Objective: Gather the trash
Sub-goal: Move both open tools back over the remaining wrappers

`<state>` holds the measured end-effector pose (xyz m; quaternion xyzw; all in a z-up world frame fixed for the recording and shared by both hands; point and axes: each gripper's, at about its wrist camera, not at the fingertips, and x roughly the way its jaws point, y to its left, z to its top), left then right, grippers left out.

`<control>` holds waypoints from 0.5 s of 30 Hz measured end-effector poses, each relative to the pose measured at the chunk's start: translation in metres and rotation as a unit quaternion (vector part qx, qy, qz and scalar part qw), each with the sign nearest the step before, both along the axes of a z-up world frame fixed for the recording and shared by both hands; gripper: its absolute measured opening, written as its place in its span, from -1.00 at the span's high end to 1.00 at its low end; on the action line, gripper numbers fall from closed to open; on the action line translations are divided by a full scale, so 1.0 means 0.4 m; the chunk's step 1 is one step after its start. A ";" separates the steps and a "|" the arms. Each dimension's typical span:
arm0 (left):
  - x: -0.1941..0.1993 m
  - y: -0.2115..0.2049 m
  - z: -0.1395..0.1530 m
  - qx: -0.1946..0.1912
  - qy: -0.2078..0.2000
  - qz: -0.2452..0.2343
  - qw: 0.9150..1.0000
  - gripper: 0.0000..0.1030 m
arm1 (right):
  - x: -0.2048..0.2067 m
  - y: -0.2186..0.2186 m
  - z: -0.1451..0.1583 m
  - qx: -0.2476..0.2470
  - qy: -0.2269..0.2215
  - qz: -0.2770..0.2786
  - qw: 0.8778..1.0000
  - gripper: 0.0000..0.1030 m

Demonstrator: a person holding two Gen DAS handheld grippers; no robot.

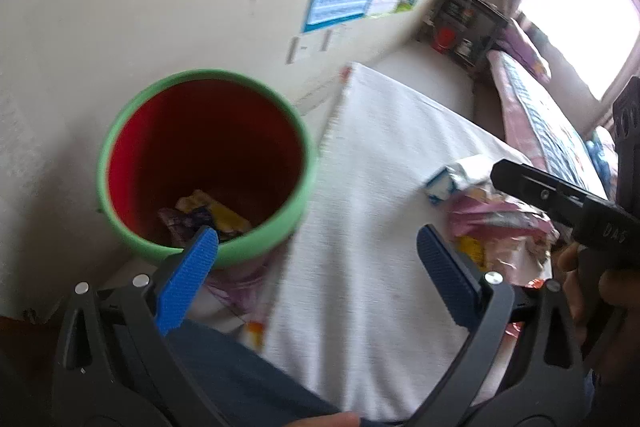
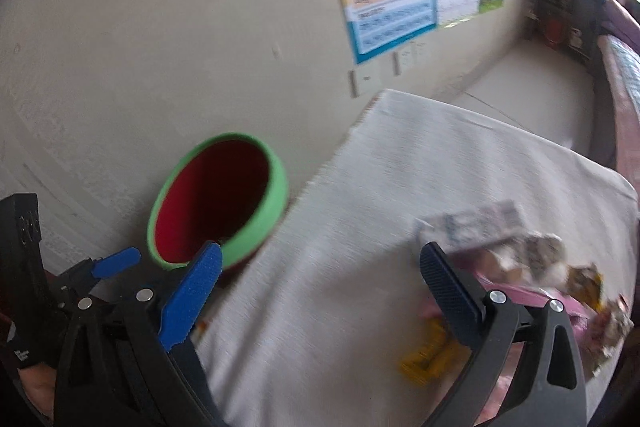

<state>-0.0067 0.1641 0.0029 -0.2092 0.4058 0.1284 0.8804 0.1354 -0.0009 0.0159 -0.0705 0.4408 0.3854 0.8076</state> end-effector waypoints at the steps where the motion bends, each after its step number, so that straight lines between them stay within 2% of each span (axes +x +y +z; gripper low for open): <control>1: 0.008 -0.017 0.003 0.001 -0.001 -0.008 1.000 -0.89 | 0.001 -0.021 0.002 0.000 -0.002 -0.006 1.000 -0.86; 8: 0.074 -0.146 -0.003 0.001 0.005 -0.068 0.998 -0.89 | 0.020 -0.218 0.011 -0.024 -0.038 -0.059 0.997 -0.86; 15: 0.135 -0.265 -0.021 -0.004 0.014 -0.117 0.993 -0.89 | 0.060 -0.404 -0.015 -0.044 -0.036 -0.127 0.990 -0.86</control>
